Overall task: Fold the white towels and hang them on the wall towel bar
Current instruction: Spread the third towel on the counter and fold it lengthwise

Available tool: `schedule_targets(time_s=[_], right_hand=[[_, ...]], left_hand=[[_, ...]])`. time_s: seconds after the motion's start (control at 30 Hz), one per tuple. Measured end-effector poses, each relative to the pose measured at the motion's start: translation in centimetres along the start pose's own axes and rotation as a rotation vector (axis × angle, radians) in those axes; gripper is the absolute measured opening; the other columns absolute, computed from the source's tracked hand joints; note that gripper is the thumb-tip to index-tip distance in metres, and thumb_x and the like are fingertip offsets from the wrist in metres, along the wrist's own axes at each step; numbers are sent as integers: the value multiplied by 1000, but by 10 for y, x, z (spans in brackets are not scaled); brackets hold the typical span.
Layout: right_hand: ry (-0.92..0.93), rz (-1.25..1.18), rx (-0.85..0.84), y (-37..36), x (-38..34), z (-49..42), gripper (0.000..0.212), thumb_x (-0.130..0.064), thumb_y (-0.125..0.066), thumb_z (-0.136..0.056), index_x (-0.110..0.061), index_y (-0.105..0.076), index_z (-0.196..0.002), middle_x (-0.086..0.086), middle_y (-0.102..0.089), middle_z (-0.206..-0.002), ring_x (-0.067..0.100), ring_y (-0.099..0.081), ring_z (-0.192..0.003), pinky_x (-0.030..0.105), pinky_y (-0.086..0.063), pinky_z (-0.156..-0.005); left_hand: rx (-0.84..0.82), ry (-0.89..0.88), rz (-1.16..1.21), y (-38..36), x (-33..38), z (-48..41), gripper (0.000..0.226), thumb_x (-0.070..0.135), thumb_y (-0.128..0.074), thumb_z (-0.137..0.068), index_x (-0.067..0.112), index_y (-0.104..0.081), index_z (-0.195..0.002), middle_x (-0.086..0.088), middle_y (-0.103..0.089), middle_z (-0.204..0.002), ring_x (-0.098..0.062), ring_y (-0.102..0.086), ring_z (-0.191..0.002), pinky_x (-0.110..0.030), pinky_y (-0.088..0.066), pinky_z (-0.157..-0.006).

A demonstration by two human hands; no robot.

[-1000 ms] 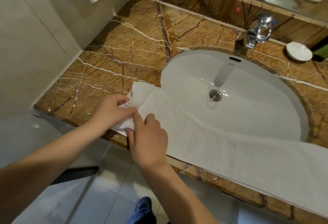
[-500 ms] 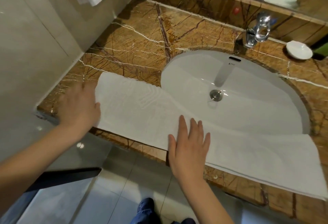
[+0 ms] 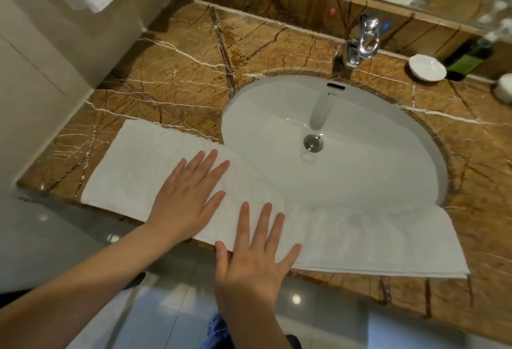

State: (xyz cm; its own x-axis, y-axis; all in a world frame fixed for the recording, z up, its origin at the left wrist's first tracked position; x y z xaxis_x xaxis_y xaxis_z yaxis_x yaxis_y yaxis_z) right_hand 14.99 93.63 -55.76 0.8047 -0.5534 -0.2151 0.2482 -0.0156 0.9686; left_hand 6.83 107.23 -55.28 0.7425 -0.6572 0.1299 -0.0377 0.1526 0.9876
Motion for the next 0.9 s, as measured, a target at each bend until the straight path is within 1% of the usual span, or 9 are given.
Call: schedule_targets(time_s=[0.13,0.2,0.27,0.33,0.4,0.5,0.7,0.83,0.9], right_hand=[[85,-35,32,30,26,-18,55,-51,-29,-92,-29,-45,-140,5,-49,-143,28,-46,-130,52,-24,-96],[123,-56,78,45,47,-40,52,-46,-28,-95,-27,-44,-140,6,-49,-142,27,-43,-132,51,-25,-103],[129,-36,93,51,74,-64,53,-45,-27,-95,-26,-41,-142,5,-46,-145,26,-36,-137,51,-20,-109],[106,6,47,50,103,-81,60,-51,-22,-93,-27,-36,-145,4,-42,-148,24,-29,-141,52,-17,-112],[32,19,-44,47,125,-87,71,-61,-10,-88,-29,-27,-149,3,-38,-151,24,-24,-143,51,-16,-115],[-21,54,-84,41,132,-79,75,-67,-2,-86,-32,-21,-150,0,-39,-151,23,-24,-143,51,-17,-115],[-131,90,0,34,125,-54,67,-62,-9,-90,-35,-37,-145,-1,-45,-146,24,-32,-139,54,-4,-114],[-117,59,46,35,125,-52,62,-58,-18,-93,-28,-56,-130,1,-59,-131,25,-47,-125,54,-7,-113],[-77,39,37,38,125,-53,61,-56,-18,-93,-26,-59,-126,-1,-61,-126,23,-49,-121,52,-9,-114]], left_hand=[[1,9,-10,0,1,0,59,50,-12,-96,29,-18,-151,2,-13,-159,-17,-8,-147,-36,-1,-117],[-3,15,-17,0,1,0,60,50,-10,-95,30,-16,-151,2,-11,-159,-17,-7,-147,-36,-1,-118],[-6,14,-17,0,0,0,60,51,-8,-95,30,-14,-151,2,-10,-159,-16,-5,-147,-36,-2,-118],[-4,17,-11,-1,0,1,60,51,-9,-95,31,-14,-151,2,-10,-159,-16,-5,-147,-37,-2,-119],[-6,21,-9,-1,1,1,59,51,-9,-95,31,-14,-151,3,-9,-160,-16,-4,-147,-37,-2,-119],[-3,29,4,0,1,2,60,51,-9,-95,31,-14,-151,3,-8,-160,-16,-3,-147,-38,-4,-119],[-2,14,16,2,-2,6,59,50,-12,-96,30,-18,-151,1,-14,-159,-18,-9,-147,-39,-7,-119],[3,17,23,2,-1,6,59,49,-15,-96,28,-21,-150,0,-17,-158,-18,-11,-146,-39,-7,-118],[12,18,31,4,1,6,59,49,-16,-95,27,-24,-150,-1,-19,-158,-19,-13,-146,-40,-8,-119]])
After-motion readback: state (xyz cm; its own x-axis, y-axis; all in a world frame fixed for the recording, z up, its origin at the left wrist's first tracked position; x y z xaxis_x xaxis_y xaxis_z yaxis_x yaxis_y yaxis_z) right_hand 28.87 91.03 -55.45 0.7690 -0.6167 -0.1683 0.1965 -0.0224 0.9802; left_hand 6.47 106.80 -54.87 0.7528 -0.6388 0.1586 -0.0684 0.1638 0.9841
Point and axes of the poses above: each hand's wrist, its own z-axis away from the middle knuckle, its own y-axis out of the back of the hand, x = y × z, the point moved 2 cm from there along -z, towards the middle knuckle
